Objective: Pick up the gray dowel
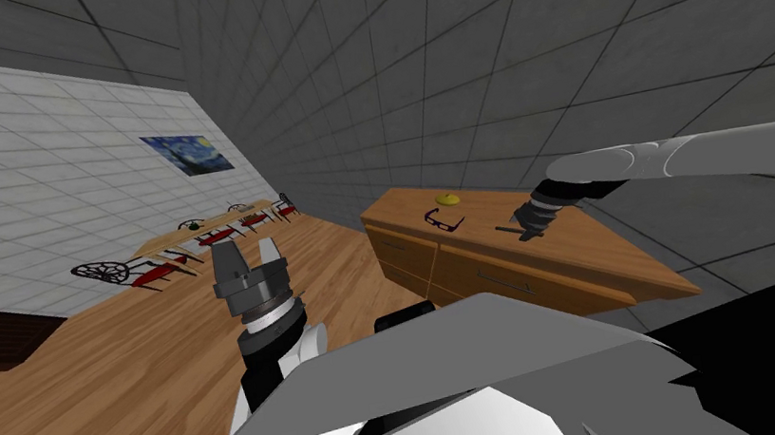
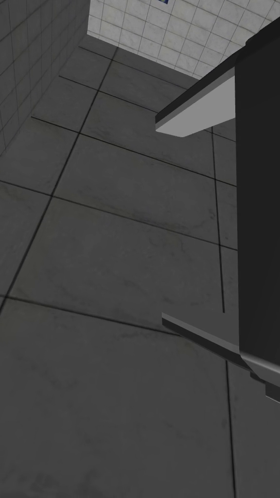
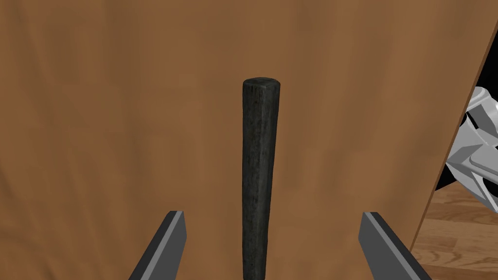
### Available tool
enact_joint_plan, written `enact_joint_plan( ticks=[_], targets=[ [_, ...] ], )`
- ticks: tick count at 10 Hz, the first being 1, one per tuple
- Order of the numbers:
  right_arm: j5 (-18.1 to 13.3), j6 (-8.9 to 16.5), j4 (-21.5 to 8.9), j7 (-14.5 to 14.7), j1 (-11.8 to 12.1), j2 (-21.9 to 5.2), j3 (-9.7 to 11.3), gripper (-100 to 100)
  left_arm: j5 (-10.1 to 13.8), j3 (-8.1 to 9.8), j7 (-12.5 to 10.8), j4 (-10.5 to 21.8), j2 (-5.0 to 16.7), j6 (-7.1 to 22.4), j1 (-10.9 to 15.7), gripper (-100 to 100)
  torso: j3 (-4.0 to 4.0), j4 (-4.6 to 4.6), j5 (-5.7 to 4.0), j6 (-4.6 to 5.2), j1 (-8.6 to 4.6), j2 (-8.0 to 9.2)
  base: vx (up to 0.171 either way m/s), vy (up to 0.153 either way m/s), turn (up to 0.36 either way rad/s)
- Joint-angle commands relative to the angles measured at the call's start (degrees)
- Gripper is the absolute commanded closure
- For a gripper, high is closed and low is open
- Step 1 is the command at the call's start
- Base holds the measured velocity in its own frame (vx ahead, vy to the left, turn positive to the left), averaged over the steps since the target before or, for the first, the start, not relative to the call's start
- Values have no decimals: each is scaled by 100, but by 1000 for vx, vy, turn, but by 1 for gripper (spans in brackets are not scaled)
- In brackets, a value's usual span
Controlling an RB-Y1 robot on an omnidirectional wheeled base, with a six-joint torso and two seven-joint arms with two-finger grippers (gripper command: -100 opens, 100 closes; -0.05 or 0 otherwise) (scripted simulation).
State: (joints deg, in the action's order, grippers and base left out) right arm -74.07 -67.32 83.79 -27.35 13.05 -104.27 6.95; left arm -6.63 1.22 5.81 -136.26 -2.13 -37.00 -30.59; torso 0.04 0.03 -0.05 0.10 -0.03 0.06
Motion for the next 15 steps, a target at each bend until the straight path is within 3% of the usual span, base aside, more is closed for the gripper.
enact_joint_plan(
  ticks=[1,2,3,4,5,7,8,10,11,12,13,14,15],
  targets=[
    [-286,-286,54,-173,-286,286,-173,-100,0,0,0,0,0,0,0,0,0,0,0,0,0,0,-18,-24,6],
    [-334,-300,54,-173,-231,345,-173,-100,0,0,0,0,0,0,0,0,1,0,0,-1,-4,3,-22,-30,12],
    [-489,-410,54,-173,-301,432,-173,-100,0,0,0,0,0,0,0,0,2,1,-2,0,-8,4,-9,-12,2],
    [-694,-597,112,-321,-528,670,-361,-100,0,0,0,0,0,0,0,0,1,0,-2,0,-4,2,-17,-23,5],
    [-798,-697,112,-321,-528,773,-361,-100,0,0,0,0,0,0,0,0,2,1,0,-1,-5,3,-20,-28,9],
    [-1010,-773,112,-321,-528,810,-361,-100,0,0,0,0,0,0,0,0,1,0,-1,1,-4,2,-5,-6,2],
    [-1208,-1016,170,-470,-724,1052,-549,-100,0,0,0,0,0,0,0,0,0,0,1,0,1,-1,-19,-23,5],
    [-1465,-1135,170,-470,-754,1188,-549,-100,0,0,0,0,0,0,0,0,2,1,-2,0,-7,4,-16,-21,7],
    [-1682,-1394,228,-618,-981,1451,-737,-100,0,0,0,0,0,0,0,0,1,0,-1,0,-4,2,-15,-21,5],
    [-1886,-1497,228,-618,-981,1567,-737,-100,0,0,0,0,0,0,0,0,0,0,-1,-1,-5,1,-21,-28,14],
    [-2066,-1683,286,-766,-1208,1789,-925,-100,0,0,0,0,0,0,0,0,2,1,-1,0,-7,3,-35,-39,4],
    [-2267,-1848,286,-766,-1208,1945,-925,-100,0,0,0,0,0,0,0,0,4,1,-2,-1,-10,7,-29,-35,11],
    [-2375,-1859,286,-766,-1208,1945,-925,-100,0,0,0,0,0,0,0,0,4,2,-2,1,-10,7,-9,-15,0]
  ],
)
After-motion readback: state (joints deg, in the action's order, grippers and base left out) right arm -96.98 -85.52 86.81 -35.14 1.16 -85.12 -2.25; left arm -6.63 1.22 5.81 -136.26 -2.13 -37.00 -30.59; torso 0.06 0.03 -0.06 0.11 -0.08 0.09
